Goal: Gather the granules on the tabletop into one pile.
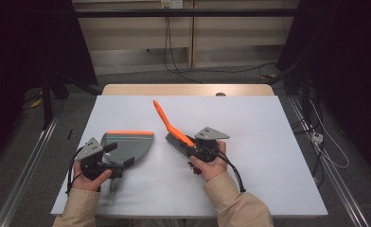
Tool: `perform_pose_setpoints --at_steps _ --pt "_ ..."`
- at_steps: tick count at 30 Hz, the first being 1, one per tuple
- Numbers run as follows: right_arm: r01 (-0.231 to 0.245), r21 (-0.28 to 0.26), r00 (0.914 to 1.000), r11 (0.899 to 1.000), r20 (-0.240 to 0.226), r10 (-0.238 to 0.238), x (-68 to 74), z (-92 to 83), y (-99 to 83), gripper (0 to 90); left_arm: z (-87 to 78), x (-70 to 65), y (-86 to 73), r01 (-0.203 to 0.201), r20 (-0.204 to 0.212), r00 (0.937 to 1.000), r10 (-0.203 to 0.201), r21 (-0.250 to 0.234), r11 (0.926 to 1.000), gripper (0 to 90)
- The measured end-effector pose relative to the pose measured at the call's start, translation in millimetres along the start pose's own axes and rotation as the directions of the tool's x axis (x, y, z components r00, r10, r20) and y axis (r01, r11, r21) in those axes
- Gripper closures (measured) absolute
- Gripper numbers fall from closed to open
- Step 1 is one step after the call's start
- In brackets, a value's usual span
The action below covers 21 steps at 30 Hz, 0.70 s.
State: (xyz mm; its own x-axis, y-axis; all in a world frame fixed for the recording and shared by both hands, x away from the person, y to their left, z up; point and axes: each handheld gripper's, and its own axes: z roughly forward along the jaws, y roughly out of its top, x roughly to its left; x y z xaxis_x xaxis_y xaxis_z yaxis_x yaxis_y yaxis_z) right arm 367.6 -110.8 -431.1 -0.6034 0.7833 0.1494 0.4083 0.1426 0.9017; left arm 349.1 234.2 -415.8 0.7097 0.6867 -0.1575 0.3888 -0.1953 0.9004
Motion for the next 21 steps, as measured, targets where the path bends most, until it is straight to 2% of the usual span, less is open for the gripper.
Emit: perform_pose_setpoints --at_steps 4,7,10,13,21 --pt "0.025 -0.013 0.9997 1.0 0.005 -0.025 7.5 15.5 -4.4 71.0 -0.1 0.4 -0.1 0.002 0.001 1.0 -0.002 -0.002 1.0 5.7" --pt "0.035 0.001 0.9994 0.999 0.006 -0.035 7.3 20.3 -10.5 71.0 -0.9 0.4 0.0 0.001 0.003 1.0 -0.001 -0.004 1.0 5.7" --pt "0.044 0.009 0.999 0.999 0.002 -0.044 7.2 15.4 -12.6 71.0 -2.0 0.9 -0.1 0.0 0.002 1.0 0.0 -0.003 1.0 5.8" --pt "0.073 0.017 0.9973 0.997 0.002 -0.073 8.2 7.4 -15.5 71.0 -2.6 0.3 0.0 0.0 -0.002 1.0 0.0 -0.003 1.0 5.7" --pt "0.067 0.013 0.9977 0.998 0.002 -0.067 9.2 -13.1 -24.1 71.0 -2.8 -1.6 -0.1 -0.003 -0.001 1.0 0.003 -0.004 1.0 5.7"
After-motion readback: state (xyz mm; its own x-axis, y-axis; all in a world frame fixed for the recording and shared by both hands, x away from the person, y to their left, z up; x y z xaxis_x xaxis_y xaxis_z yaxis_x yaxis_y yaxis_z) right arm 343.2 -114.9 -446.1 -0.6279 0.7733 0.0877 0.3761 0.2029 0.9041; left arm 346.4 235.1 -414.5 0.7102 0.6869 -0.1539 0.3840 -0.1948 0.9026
